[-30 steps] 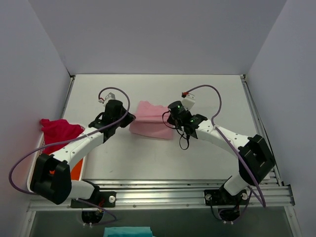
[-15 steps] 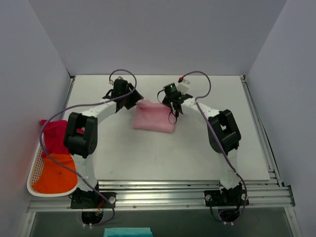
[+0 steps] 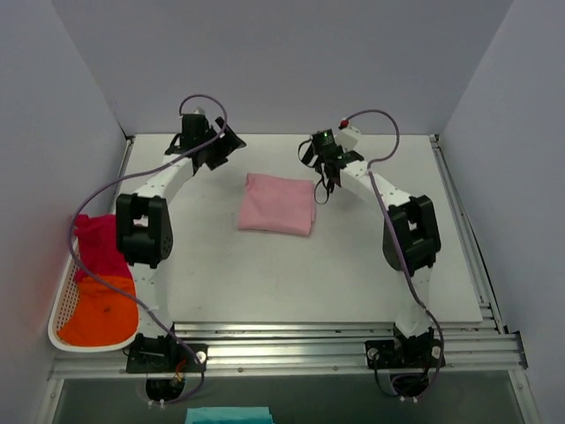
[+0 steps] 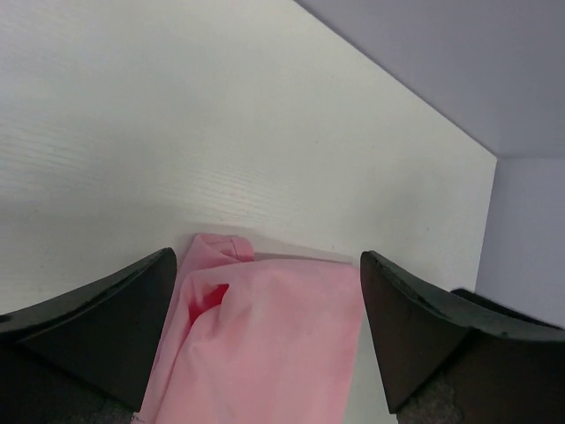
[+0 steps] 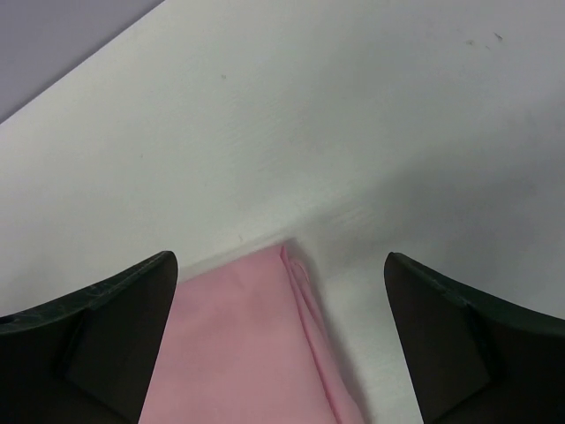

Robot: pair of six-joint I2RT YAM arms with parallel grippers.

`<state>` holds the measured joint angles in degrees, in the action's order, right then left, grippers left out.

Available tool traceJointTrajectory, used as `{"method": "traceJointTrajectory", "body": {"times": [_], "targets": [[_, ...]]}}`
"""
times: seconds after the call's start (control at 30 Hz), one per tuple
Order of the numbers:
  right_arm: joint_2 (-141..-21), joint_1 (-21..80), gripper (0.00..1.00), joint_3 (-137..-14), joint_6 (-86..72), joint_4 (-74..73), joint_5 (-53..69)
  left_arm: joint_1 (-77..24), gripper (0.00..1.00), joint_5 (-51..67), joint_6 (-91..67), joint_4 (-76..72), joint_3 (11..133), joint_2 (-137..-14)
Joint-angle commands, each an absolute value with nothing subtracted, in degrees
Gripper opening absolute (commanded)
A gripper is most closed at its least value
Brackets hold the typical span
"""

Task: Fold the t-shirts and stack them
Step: Fold the long partially folded tshirt into a neat square, then smooth out wrinkles on the folded tshirt

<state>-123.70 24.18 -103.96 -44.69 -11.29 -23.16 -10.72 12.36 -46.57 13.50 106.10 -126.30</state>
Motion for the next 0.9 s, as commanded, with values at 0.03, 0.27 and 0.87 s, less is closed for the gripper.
{"method": "traceJointTrajectory", "body": {"times": [0.03,0.27,0.87], "targets": [[-108.9,24.8,1.0,-87.2,-46.2,-5.6,-22.4,-8.0,0.94,9.3,-44.4,10.5,98.5,-113.7],[-98.4,25.0,1.0,-65.4,-48.0,4.8,-15.8,-9.8,0.94,9.8,-43.7,3.0,83.2,-102.4],[-103.9,25.0,0.95,-60.0,-47.5,10.7,-14.9,-16.3,0.97,16.2,-45.9,-7.8,82.0,-113.8]]}}
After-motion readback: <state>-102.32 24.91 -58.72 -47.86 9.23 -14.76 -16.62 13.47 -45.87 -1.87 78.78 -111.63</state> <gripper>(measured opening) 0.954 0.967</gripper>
